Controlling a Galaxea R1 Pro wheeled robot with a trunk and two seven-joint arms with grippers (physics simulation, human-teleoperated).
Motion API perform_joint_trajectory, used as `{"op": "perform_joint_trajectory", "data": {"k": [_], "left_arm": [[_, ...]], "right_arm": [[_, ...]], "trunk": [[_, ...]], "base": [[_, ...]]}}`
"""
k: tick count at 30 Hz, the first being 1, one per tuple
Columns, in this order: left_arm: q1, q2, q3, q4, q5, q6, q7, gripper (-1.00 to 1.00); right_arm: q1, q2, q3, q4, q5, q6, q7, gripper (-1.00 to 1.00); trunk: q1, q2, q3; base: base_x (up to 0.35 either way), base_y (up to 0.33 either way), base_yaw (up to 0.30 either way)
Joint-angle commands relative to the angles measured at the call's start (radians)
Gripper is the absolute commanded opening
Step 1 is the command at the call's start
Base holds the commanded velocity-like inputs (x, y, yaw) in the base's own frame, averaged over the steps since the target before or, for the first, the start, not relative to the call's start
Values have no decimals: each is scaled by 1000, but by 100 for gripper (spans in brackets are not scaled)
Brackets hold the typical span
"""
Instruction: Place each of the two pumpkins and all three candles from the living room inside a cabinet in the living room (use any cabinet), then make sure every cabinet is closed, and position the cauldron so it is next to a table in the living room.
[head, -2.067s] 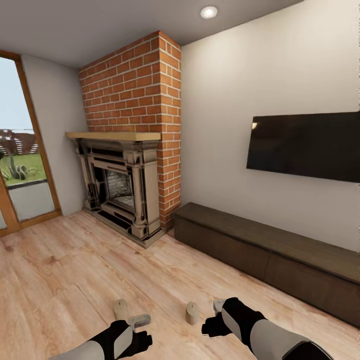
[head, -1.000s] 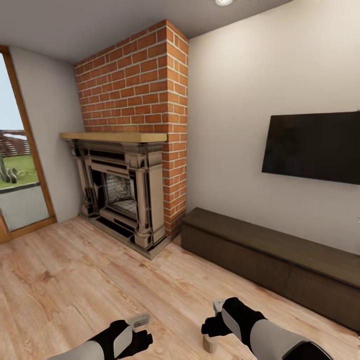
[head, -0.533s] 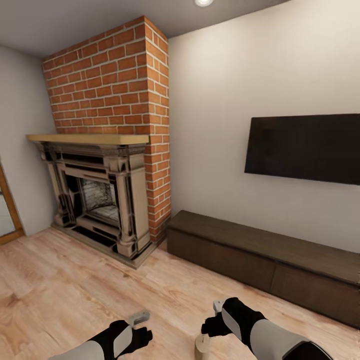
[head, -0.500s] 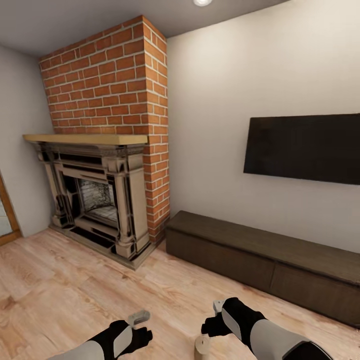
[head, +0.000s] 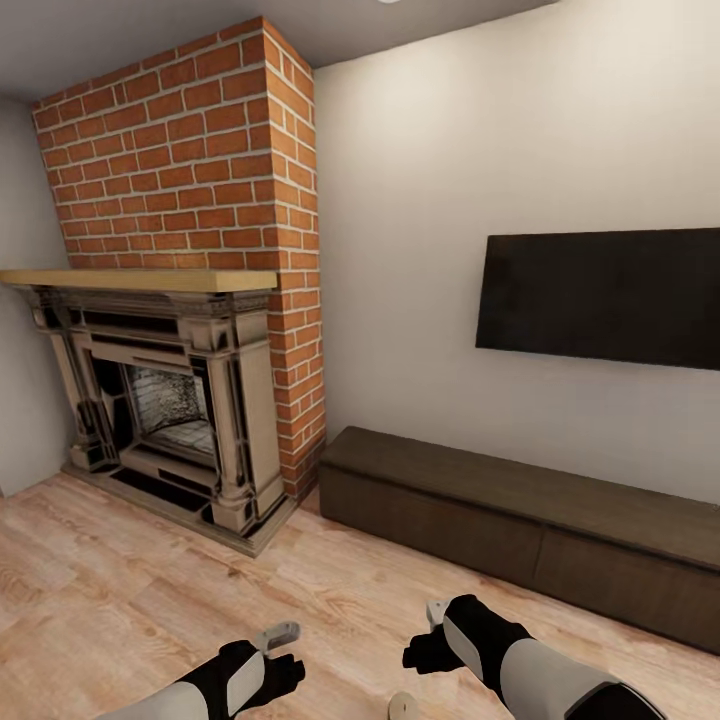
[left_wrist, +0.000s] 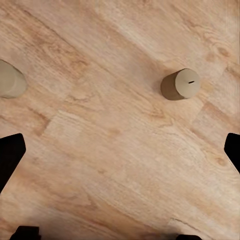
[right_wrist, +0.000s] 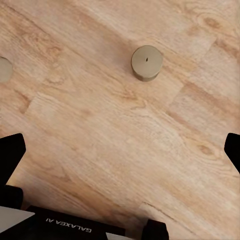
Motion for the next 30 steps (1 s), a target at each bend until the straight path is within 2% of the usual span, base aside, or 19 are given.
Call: {"op": "perform_joint_trajectory", "data": {"k": [1,5,6,9,10,12,17,19,26,30], "left_arm": [[0,0,-9,-9,11,5,5,100],[0,-1,-9,-25,11,7,2,100],[0,-2,-8,-84,11,16,1,100],[0,-4,-8,-120,11,37,1,100],[0,-4,-9,-192,11,110,2,100],[0,-4,-9,-255,11,166,3,100],[0,-4,-9,-364,11,251,3,100],[-1,-5,-9,-470,11,318,3,100],[-1,-6,-9,-564,11,382,3,100],[-2,-20,-9,-655,11,441,4,100]], "right_arm": [[-1,-1,8,-1,-7,5,1,100],[-1,-1,8,-1,-8,3,1,100],[-1,-1,8,-1,-9,3,1,100],[-1,-1,3,-1,-9,3,1,100],[-1,0,-9,-1,-9,2,0,100],[-1,1,-12,0,-9,1,-1,100],[-1,2,-13,1,-9,-7,-2,100],[-1,2,-13,4,-9,-42,-4,100],[-1,4,-13,9,-9,-99,-4,100],[-1,4,-11,12,-9,-156,-5,100]], "trunk": [[0,-1,-1],[0,-1,-5],[0,-1,-7],[0,-1,-11],[0,-1,-13],[0,-1,-16],[0,-1,-24],[0,-1,-28],[0,-1,-39],[0,-1,-46]], "base": [[2,1,-1],[0,0,0],[0,0,0],[0,0,0],[0,0,0],[0,0,0],[0,0,0],[0,0,0],[0,0,0],[0,0,0]]}}
